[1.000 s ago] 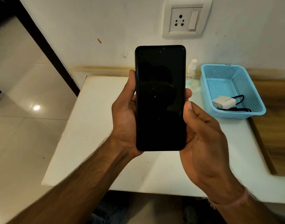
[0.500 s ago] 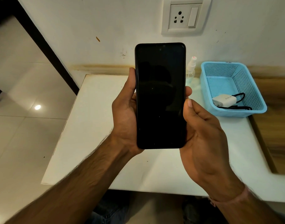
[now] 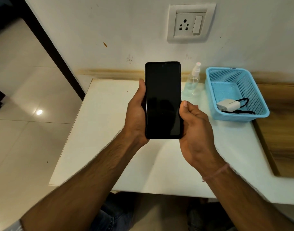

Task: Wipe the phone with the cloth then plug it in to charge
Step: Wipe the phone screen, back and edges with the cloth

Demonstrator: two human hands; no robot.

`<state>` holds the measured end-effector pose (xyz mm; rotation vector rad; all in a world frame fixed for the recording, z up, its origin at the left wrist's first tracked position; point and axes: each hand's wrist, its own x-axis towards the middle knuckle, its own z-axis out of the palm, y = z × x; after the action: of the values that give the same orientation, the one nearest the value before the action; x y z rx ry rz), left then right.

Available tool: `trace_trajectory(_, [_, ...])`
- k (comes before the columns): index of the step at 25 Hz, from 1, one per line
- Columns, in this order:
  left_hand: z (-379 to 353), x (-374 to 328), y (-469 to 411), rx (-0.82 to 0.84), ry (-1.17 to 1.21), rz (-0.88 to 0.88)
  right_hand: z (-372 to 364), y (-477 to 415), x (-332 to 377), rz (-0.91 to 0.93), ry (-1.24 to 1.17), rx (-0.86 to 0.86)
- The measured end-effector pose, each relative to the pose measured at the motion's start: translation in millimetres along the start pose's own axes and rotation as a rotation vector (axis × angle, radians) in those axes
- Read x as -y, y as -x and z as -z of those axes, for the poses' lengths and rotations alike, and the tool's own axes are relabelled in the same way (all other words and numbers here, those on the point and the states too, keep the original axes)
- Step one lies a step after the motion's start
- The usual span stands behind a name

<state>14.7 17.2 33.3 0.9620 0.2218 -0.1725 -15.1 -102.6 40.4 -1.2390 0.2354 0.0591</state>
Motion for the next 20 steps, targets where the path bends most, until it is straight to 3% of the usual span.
trace_trajectory(5, [9, 2, -14, -0.267, -0.196, 0.040, -4, -22, -16, -0.085, 0.001, -0.043])
trace_trajectory(10, [18, 15, -28, -0.384, -0.283, 0.129, 3, -45, -41, -0.187, 0.184, -0.149])
trace_trajectory(15, [21, 24, -31, -0.424, -0.398, 0.178, 13, -57, -57, -0.044, 0.589, -0.198])
trace_trajectory(20, [20, 22, -31, -0.486, -0.528, 0.143, 19, -59, -60, 0.054, 0.771, -0.205])
